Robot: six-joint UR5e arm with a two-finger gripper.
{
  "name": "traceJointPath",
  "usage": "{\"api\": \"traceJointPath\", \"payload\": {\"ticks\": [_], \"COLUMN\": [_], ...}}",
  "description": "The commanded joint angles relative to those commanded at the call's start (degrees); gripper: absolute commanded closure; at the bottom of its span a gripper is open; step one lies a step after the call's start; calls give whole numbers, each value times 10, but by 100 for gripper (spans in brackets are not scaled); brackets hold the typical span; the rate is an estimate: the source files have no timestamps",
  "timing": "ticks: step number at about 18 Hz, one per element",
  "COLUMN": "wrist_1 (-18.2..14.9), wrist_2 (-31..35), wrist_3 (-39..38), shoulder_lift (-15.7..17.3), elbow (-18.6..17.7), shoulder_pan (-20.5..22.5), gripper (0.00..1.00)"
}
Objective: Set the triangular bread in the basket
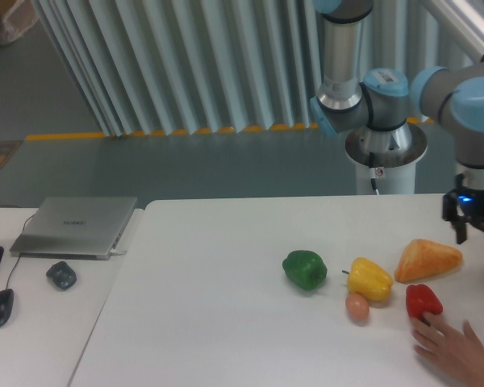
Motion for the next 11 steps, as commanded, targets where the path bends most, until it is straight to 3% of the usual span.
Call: {"api": "traceJointPath", "payload": {"ticks": [3, 11], "wrist_1": [-1, -4], "wrist_2": [0, 1], "wrist_3": [4, -2], "shoulder_lift": [-1, 10], "elbow": [30, 22], "shoulder_pan": [-3, -20], "gripper": [0, 0]}}
